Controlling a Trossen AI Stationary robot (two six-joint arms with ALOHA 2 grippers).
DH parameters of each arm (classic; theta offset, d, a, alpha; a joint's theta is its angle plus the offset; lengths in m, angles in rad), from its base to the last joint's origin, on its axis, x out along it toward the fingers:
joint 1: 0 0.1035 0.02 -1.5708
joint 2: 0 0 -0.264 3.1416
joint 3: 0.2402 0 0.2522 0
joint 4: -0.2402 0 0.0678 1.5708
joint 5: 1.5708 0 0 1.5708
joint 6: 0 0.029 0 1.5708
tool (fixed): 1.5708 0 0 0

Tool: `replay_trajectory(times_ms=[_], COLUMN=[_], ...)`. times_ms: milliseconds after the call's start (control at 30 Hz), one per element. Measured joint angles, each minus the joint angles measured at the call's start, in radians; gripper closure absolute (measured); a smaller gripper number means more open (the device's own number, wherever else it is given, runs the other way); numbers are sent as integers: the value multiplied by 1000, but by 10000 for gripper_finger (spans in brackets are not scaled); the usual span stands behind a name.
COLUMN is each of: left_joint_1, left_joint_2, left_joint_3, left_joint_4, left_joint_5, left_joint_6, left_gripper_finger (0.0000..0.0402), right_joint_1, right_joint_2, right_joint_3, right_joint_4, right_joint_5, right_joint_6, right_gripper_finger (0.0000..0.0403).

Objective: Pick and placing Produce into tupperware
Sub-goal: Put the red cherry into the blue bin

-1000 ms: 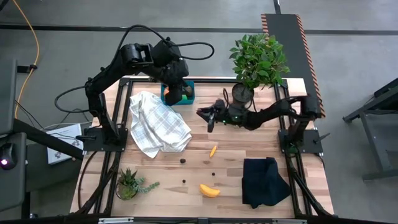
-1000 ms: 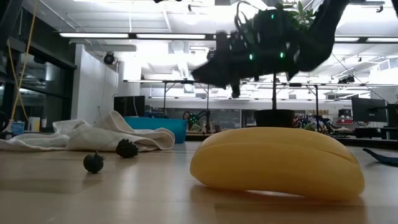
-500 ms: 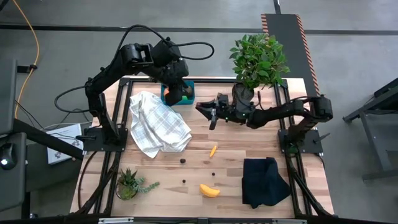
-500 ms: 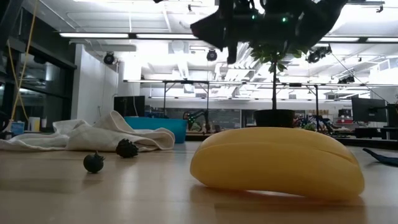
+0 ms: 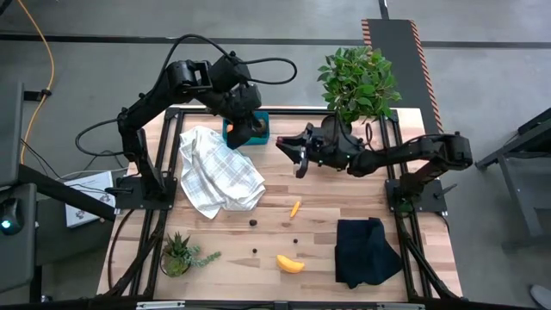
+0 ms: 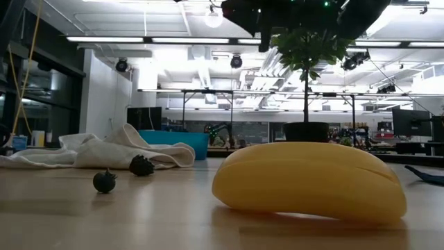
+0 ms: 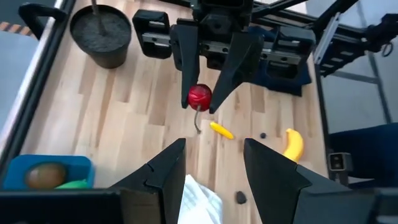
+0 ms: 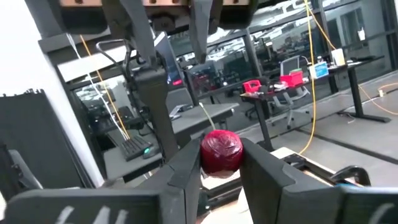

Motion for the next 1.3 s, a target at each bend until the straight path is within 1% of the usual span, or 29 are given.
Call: replay_trajectory(times_ms=[167,400,667,1033,1200,1300], left_joint_1=[0,0,0,-8,-47,-47], left_joint_2=[20,51,50,58,84,83], left_joint_3=[1,1,1,1,0,0], left_joint_4=[2,4,6,10,6,12], left_joint_5=[47,67,71,76,58,38], left_joint_6=[-15,-7,9,11,26,36], left_gripper_finger=[252,252,252,252,252,252], right_joint_1=[16,26,26,26,26,28], right_joint_2=[0,0,0,0,0,0], right_joint_3=[0,0,0,0,0,0], right_joint_4=[15,32,65,66,66,65], right_joint_5=[0,0,0,0,0,0], right_joint_6=[-1,-1,-19,-19,-24,-27], right_gripper_finger=[313,313,313,313,313,313])
